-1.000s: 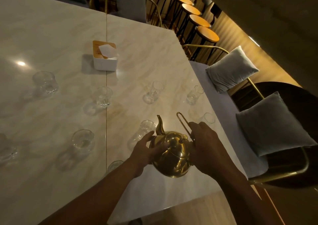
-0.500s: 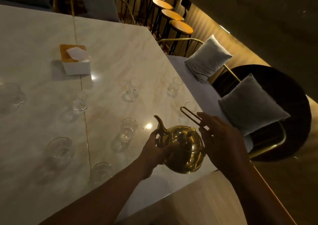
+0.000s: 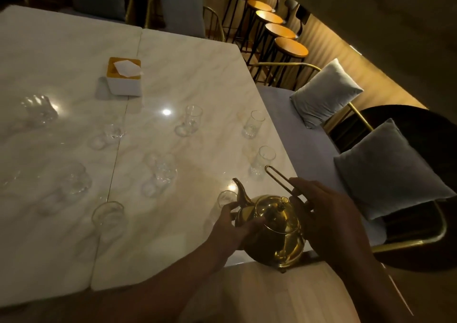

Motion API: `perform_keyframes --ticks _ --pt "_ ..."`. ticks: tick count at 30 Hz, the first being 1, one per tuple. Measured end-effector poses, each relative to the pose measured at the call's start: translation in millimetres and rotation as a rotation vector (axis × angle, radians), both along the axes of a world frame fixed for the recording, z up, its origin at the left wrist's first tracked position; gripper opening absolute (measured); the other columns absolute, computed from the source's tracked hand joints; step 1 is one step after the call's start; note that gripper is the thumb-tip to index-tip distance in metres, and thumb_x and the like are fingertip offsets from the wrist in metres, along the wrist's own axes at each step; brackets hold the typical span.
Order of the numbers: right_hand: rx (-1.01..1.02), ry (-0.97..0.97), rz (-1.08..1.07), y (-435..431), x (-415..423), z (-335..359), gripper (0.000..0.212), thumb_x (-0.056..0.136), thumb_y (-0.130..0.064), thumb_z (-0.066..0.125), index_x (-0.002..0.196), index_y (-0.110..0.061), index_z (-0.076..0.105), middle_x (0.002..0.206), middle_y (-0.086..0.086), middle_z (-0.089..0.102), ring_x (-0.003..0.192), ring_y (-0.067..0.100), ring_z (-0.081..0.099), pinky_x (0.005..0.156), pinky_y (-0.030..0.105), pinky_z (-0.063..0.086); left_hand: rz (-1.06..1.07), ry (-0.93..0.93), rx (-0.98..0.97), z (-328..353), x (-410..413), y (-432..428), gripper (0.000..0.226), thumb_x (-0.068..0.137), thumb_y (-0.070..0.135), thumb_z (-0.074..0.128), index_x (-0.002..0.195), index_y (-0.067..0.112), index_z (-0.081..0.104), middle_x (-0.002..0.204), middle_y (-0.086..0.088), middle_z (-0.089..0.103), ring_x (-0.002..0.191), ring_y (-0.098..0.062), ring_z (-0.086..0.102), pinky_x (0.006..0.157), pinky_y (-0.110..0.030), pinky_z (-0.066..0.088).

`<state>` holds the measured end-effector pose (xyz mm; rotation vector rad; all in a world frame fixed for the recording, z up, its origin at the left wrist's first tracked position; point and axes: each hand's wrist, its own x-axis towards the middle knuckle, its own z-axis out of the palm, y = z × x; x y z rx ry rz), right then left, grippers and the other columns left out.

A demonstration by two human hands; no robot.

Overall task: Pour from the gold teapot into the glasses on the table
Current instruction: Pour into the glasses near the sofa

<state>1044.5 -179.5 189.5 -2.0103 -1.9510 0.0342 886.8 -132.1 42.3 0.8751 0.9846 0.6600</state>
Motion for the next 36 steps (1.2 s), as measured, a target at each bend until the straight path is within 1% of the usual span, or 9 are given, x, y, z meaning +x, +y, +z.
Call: perform_keyframes --ticks 4,8,13,17,20,22,23,26,36 --pt "-0.014 0.009 -0.019 -8.4 13.6 -12.8 0.043 0.086 -0.017 0.069 0.127 -0.026 0.061 0.110 -0.006 0.069 0.083 0.013 0.067 0.071 0.034 0.059 -0.026 0.071 0.008 -6.5 12.1 -11.4 0.115 0.040 0.080 0.080 0.140 0.035 0.045 0.135 0.002 0.054 0.118 -0.024 0.060 0.083 -0.044 0.062" --pt "-0.036 0.031 -0.044 -9.9 18.5 -22.4 0.040 0.085 -0.018 0.071 0.123 -0.027 0.063 0.106 -0.008 0.070 0.082 0.014 0.067 0.071 0.034 0.058 -0.062 0.096 -0.012 -12.3 13.0 -15.2 0.102 0.044 0.079 0.079 0.133 0.036 0.053 0.131 0.004 0.060 0.117 -0.021 0.061 0.082 -0.037 0.062" --pt "-0.074 0.049 -0.074 -7.8 13.3 -33.9 0.035 0.087 -0.025 0.069 0.122 -0.029 0.065 0.106 -0.010 0.071 0.082 0.012 0.067 0.073 0.035 0.058 -0.101 0.116 -0.062 -23.4 10.6 -10.1 0.094 0.051 0.075 0.080 0.131 0.030 0.058 0.120 0.000 0.070 0.107 -0.018 0.068 0.085 -0.039 0.061" --pt "-0.100 0.049 -0.072 -4.2 10.1 -37.7 0.036 0.088 -0.027 0.068 0.123 -0.028 0.064 0.104 -0.009 0.072 0.078 0.011 0.067 0.072 0.030 0.056 -0.115 0.173 -0.074 -21.8 7.9 -5.9 0.097 0.044 0.081 0.077 0.125 0.029 0.065 0.119 0.002 0.071 0.106 -0.016 0.068 0.087 -0.040 0.060" --pt "-0.120 0.047 -0.075 0.1 5.7 -40.5 0.036 0.088 -0.028 0.067 0.124 -0.026 0.063 0.105 -0.008 0.072 0.079 0.012 0.068 0.073 0.029 0.054 -0.117 0.190 -0.079 -20.4 6.1 -3.7 0.109 0.048 0.079 0.078 0.140 0.028 0.048 0.136 0.007 0.057 0.123 -0.023 0.057 0.091 -0.045 0.057" --pt "-0.127 0.047 -0.091 4.2 2.6 -42.7 0.037 0.089 -0.030 0.066 0.126 -0.026 0.062 0.108 -0.007 0.072 0.083 0.013 0.069 0.075 0.030 0.055 -0.141 0.183 -0.090 -18.6 5.9 -2.2 0.127 0.042 0.080 0.079 0.151 0.034 0.030 0.145 0.002 0.052 0.129 -0.027 0.052 0.091 -0.044 0.056" --pt "-0.134 0.050 -0.098 6.1 1.7 -43.6 0.037 0.089 -0.031 0.066 0.126 -0.026 0.062 0.109 -0.006 0.072 0.084 0.014 0.069 0.076 0.031 0.055 -0.156 0.184 -0.085 -18.1 6.1 -1.7 0.132 0.038 0.081 0.078 0.152 0.038 0.027 0.146 0.001 0.051 0.130 -0.027 0.052 0.092 -0.046 0.055" --pt "-0.159 0.037 -0.111 9.8 0.4 -44.3 0.036 0.091 -0.033 0.064 0.126 -0.026 0.061 0.109 -0.007 0.072 0.085 0.014 0.069 0.078 0.031 0.054 -0.185 0.181 -0.075 -18.2 5.3 -1.0 0.134 0.033 0.083 0.079 0.151 0.041 0.029 0.146 0.000 0.052 0.129 -0.027 0.052 0.098 -0.052 0.053" --pt "-0.222 0.004 -0.142 15.2 -8.8 -43.0 0.037 0.093 -0.036 0.059 0.129 -0.027 0.059 0.113 -0.007 0.070 0.096 0.014 0.066 0.078 0.025 0.049 -0.218 0.168 -0.103 -21.8 0.3 -2.8 0.122 0.039 0.080 0.081 0.147 0.041 0.038 0.137 0.001 0.061 0.123 -0.027 0.057 0.096 -0.055 0.053"
